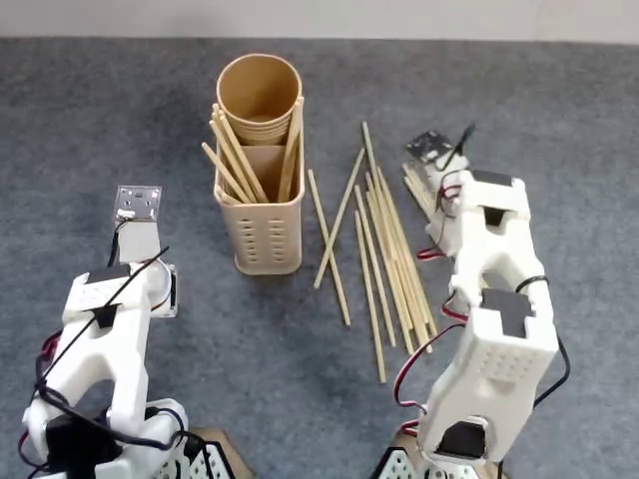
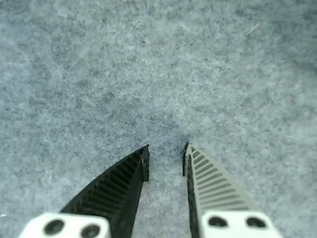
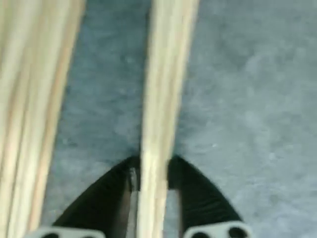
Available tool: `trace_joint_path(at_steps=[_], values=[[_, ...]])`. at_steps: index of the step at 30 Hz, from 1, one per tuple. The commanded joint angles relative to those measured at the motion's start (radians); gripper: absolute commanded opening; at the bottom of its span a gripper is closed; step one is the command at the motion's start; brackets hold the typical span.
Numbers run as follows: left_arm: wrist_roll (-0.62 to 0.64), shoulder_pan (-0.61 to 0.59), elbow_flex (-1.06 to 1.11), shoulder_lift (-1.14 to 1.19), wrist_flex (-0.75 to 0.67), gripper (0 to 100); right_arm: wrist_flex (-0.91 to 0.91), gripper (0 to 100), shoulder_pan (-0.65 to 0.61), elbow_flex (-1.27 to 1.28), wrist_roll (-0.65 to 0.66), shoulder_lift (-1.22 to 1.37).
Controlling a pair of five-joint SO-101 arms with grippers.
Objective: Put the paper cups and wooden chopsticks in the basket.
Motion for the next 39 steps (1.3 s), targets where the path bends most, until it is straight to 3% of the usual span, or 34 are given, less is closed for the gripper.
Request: trace_joint_path(at_steps=[1,7,14,24,30,34,39], values=[[-0.012,0.025,-0.002,0.002,-0.018,15,0.045,0.7,0.036,-0.056,-0.112,-0.047],[-0.012,0.025,-0.002,0.002,-0.020,15,0.122,0.6,-0.019,-0.246,-0.350,-0.352],[-0.012,0.025,-0.002,0.002,-0.020,15,0.107,0.6,-0.297,-0.397,-0.528,-0.671],[-0.012,0.025,-0.002,0.002,-0.020,15,-0.082,0.6,-0.584,-0.486,-0.698,-0.707],[-0.012,0.024,-0.002,0.002,-0.021,15,-0.124,0.6,-0.645,-0.473,-0.801,-0.708],[-0.012,0.025,-0.002,0.002,-0.021,15,-0.206,0.6,-0.674,-0.331,-0.841,-0.757],[-0.012,0.024,-0.002,0.002,-0.021,15,-0.565,0.6,-0.720,0.140,-0.838,-0.972]])
